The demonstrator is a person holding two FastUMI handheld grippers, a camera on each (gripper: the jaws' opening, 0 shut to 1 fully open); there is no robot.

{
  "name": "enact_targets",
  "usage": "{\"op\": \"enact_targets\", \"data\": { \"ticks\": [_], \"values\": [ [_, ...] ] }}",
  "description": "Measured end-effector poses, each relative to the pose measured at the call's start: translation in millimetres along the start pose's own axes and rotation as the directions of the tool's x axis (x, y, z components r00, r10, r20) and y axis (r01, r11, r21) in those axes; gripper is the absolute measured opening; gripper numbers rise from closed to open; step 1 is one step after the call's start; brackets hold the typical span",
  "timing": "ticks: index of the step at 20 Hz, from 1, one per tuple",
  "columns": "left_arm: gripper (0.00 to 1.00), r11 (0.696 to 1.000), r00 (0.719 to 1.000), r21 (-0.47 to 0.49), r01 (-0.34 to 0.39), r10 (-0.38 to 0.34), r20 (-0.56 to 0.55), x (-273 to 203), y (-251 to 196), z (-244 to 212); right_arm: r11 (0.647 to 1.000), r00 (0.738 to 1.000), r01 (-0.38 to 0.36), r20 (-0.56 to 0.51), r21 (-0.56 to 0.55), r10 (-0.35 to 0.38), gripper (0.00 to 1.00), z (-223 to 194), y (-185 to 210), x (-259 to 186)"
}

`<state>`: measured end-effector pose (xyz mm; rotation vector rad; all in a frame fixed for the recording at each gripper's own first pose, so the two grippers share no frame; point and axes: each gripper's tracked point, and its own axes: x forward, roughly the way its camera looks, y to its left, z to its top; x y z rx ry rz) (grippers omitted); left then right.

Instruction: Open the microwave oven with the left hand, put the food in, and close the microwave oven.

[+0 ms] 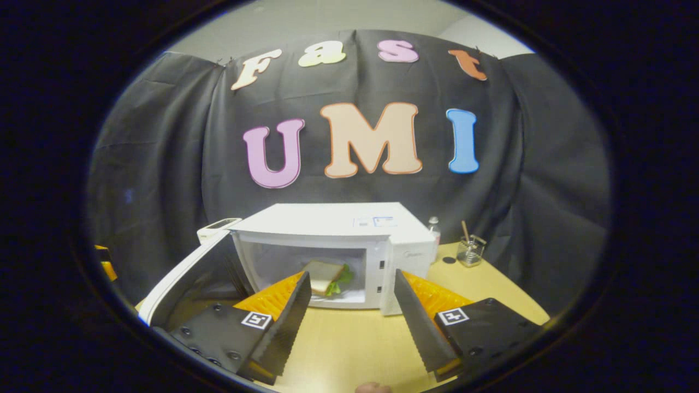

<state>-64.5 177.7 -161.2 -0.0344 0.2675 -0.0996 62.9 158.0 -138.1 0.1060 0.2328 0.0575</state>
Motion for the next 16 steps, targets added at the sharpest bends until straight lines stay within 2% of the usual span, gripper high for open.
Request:
{"op": "enact_targets", "data": {
  "ticks": [1,3,4,6,7,8,12,16],
  "values": [
    [0.7,1.0,1.0,-0.004,0.003,-0.003,-0.016,4,-2,-6,1.0,1.0,0.014,0.019,-0.004,-0.014,0.94,8,-8,-12],
    [0.42,0.998,0.998,-0.01,-0.055,0.054,-0.042,5,9,-13,1.0,0.999,0.026,0.047,0.008,-0.027,0.94,22,-18,-32],
    [0.28,0.998,0.996,-0.018,-0.062,0.06,-0.061,7,11,-22,0.999,0.998,0.037,0.055,0.015,-0.037,0.94,27,-24,-41],
    [0.01,0.999,0.993,-0.018,-0.029,0.026,-0.114,11,2,-41,0.998,0.995,0.055,0.079,0.017,-0.056,0.94,39,-34,-57],
    [0.0,1.0,0.994,-0.013,-0.023,0.022,-0.103,14,1,-40,0.998,0.994,0.064,0.091,0.01,-0.064,0.94,44,-39,-63],
    [0.0,1.0,0.996,-0.004,-0.005,0.004,-0.086,18,-3,-35,0.997,0.992,0.074,0.1,0.005,-0.074,0.87,49,-44,-70],
    [0.0,0.997,0.996,0.069,0.028,-0.022,-0.081,27,-15,-39,0.994,0.983,0.099,0.149,0.042,-0.104,0.87,74,-59,-93],
    [0.0,0.997,0.991,0.082,0.001,0.01,-0.135,34,-18,-59,0.991,0.977,0.126,0.17,0.035,-0.131,0.87,86,-80,-107]
  ]
}}
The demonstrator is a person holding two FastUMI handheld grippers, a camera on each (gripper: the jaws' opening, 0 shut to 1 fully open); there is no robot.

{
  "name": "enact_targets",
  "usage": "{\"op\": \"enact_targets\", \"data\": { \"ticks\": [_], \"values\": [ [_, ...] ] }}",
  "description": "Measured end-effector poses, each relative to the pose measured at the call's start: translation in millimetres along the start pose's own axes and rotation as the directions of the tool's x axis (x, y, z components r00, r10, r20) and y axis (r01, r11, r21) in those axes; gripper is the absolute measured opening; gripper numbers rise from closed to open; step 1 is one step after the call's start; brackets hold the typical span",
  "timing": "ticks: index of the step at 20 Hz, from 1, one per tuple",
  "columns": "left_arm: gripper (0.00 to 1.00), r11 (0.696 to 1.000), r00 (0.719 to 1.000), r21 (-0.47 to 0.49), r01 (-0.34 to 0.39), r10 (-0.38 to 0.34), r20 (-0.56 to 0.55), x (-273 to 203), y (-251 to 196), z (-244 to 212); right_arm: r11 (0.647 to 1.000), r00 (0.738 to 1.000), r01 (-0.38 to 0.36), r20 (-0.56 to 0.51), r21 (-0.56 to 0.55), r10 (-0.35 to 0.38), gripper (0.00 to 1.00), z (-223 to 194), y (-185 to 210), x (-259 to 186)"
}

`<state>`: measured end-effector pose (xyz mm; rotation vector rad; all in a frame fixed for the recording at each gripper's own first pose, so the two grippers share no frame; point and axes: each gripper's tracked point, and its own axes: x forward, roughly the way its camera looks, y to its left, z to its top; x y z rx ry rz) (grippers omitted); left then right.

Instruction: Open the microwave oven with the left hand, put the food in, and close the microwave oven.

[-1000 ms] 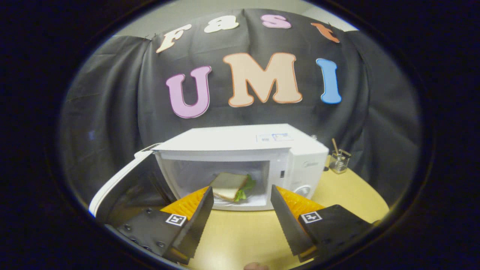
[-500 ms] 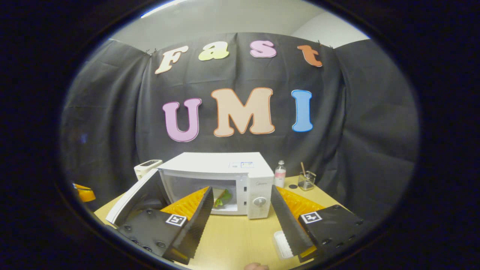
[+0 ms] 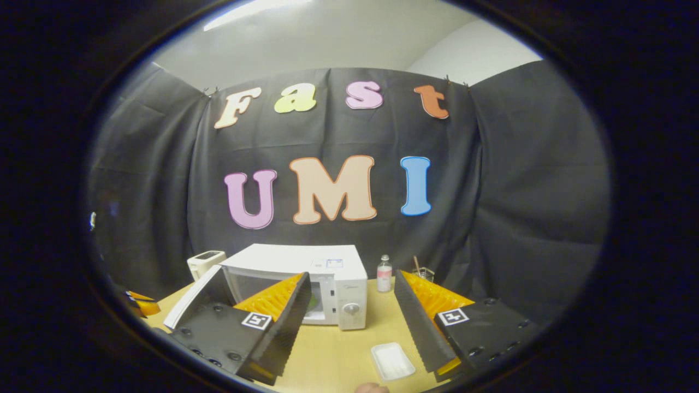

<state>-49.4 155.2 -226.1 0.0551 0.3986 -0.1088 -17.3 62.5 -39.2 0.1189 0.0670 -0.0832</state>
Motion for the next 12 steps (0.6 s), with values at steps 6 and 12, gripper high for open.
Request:
{"op": "enact_targets", "data": {
  "ticks": [6,12],
  "values": [
    [0.0,1.0,1.0,0.007,-0.003,0.003,-0.021,13,-11,-5,0.999,0.999,0.035,0.022,0.009,-0.036,0.87,14,-25,-7],
    [0.0,1.0,1.0,0.011,0.011,-0.011,-0.025,25,-29,-3,0.999,0.999,0.041,0.023,0.004,-0.041,0.94,18,-34,-8]
  ]
}}
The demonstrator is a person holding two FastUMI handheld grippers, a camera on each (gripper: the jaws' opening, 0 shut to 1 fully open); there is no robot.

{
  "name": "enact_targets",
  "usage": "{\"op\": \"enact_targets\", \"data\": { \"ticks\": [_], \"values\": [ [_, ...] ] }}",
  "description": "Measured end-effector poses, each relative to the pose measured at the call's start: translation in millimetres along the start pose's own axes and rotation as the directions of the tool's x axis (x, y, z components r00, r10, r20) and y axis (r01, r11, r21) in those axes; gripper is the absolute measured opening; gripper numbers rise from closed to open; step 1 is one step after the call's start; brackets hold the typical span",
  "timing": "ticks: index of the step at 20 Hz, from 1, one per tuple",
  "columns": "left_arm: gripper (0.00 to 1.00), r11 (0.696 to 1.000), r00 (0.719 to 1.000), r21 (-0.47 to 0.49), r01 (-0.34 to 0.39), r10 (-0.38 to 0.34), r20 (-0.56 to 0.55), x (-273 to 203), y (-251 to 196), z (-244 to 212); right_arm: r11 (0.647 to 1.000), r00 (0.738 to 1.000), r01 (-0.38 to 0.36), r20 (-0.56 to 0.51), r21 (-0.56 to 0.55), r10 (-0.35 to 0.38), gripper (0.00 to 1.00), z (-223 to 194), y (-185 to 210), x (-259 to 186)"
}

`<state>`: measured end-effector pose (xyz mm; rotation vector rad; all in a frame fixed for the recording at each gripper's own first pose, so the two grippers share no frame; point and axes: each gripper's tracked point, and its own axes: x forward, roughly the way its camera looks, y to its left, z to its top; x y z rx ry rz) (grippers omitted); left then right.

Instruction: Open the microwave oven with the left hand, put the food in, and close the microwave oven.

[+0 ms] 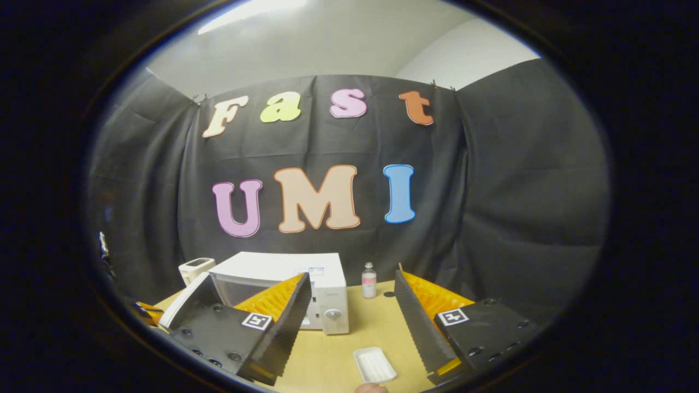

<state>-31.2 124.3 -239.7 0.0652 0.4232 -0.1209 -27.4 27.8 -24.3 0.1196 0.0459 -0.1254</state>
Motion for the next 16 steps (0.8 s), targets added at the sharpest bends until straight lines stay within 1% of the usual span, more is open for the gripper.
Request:
{"op": "enact_targets", "data": {
  "ticks": [2,3,4,5,6,7,8,10,11,12,13,14,15,16],
  "values": [
    [0.0,1.0,1.0,0.001,0.014,-0.014,0.003,3,-8,2,1.0,1.0,0.003,0.005,-0.011,-0.003,0.94,3,-3,0],
    [0.0,1.0,1.0,0.009,0.009,-0.009,0.007,4,-10,4,1.0,1.0,0.006,0.006,-0.011,-0.006,0.94,5,-5,0],
    [0.0,1.0,1.0,0.013,0.017,-0.017,0.008,7,-13,5,1.0,1.0,0.006,0.008,-0.011,-0.006,0.87,7,-5,0],
    [0.0,0.999,1.0,0.012,0.029,-0.029,0.006,10,-17,6,1.0,1.0,0.007,0.011,-0.011,-0.007,0.94,9,-7,1],
    [0.0,0.999,0.999,0.011,0.038,-0.038,0.004,11,-21,7,1.0,1.0,0.01,0.013,-0.014,-0.009,0.87,11,-8,1],
    [0.0,0.999,0.999,0.012,0.046,-0.046,0.009,12,-26,9,1.0,1.0,0.014,0.012,-0.021,-0.013,0.87,12,-10,1],
    [0.0,0.998,0.998,0.015,0.057,-0.057,0.016,15,-31,12,0.999,1.0,0.016,0.012,-0.027,-0.016,0.94,14,-12,1],
    [0.0,0.997,0.997,0.027,0.074,-0.075,0.027,19,-41,19,0.999,1.0,0.025,0.019,-0.029,-0.024,0.94,18,-17,0],
    [0.0,0.996,0.996,0.034,0.086,-0.087,0.03,22,-46,22,0.999,0.999,0.032,0.021,-0.026,-0.031,0.87,18,-20,-1],
    [0.0,0.995,0.995,0.037,0.094,-0.095,0.031,26,-50,23,0.999,0.999,0.038,0.019,-0.026,-0.037,0.87,18,-24,-2],
    [0.0,0.994,0.994,0.035,0.1,-0.101,0.032,29,-54,25,0.999,0.999,0.042,0.016,-0.028,-0.042,0.94,17,-27,-4],
    [0.0,0.994,0.994,0.032,0.101,-0.102,0.032,32,-57,25,0.998,0.999,0.047,0.015,-0.032,-0.046,0.87,16,-29,-4],
    [0.0,0.994,0.994,0.026,0.107,-0.107,0.03,36,-61,25,0.998,0.998,0.053,0.016,-0.036,-0.053,0.94,16,-33,-5],
    [0.0,0.993,0.993,0.021,0.114,-0.114,0.024,40,-65,26,0.998,0.998,0.058,0.019,-0.037,-0.057,0.94,19,-36,-6]
  ]
}}
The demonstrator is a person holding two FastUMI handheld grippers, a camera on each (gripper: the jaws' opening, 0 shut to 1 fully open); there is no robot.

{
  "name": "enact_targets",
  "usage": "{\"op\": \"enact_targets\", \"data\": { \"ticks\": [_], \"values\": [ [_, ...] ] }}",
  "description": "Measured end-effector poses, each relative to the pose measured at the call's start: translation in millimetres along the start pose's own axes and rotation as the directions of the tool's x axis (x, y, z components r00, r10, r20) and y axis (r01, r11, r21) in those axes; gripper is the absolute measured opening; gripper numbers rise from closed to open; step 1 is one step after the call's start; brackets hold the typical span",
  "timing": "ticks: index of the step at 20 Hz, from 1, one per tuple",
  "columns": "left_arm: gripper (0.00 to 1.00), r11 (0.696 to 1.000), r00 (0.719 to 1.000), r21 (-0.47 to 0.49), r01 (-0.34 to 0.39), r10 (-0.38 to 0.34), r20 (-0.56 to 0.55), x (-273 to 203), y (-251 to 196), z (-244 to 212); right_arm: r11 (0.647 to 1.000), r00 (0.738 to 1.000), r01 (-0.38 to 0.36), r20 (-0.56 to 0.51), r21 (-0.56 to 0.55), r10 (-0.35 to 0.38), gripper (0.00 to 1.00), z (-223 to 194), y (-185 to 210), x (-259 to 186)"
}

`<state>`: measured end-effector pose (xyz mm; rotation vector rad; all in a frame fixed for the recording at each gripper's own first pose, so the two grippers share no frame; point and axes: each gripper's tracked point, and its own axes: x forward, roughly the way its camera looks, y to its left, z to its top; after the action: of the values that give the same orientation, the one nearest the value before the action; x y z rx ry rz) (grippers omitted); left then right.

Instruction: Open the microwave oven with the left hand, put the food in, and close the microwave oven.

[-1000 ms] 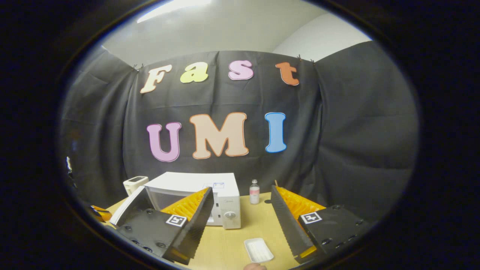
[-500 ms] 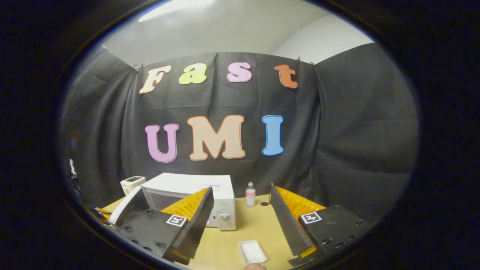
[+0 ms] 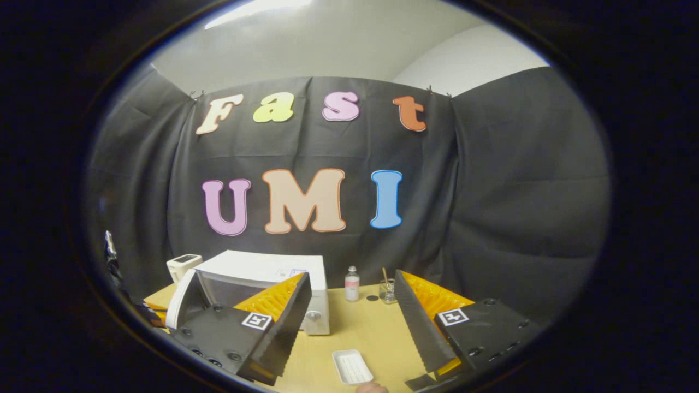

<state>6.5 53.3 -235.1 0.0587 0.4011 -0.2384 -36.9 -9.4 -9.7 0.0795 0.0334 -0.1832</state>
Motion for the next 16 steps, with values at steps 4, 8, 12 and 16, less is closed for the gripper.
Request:
{"op": "enact_targets", "data": {
  "ticks": [4,8,12,16],
  "values": [
    [0.0,1.0,1.0,-0.003,0.023,-0.023,0.004,12,-16,8,1.0,1.0,0.008,-0.001,0.002,-0.008,0.94,0,-10,1],
    [0.0,0.999,0.999,0.003,0.045,-0.045,0.005,25,-34,14,1.0,1.0,0.017,0.004,-0.006,-0.017,0.87,1,-18,6],
    [0.0,0.998,0.998,-0.001,0.06,-0.06,0.013,44,-52,24,1.0,1.0,0.022,-0.005,-0.011,-0.022,0.87,-2,-25,12],
    [0.0,0.997,0.997,-0.002,0.078,-0.078,0.021,62,-68,34,1.0,1.0,0.024,-0.001,-0.001,-0.024,0.87,-2,-31,19]
  ]
}}
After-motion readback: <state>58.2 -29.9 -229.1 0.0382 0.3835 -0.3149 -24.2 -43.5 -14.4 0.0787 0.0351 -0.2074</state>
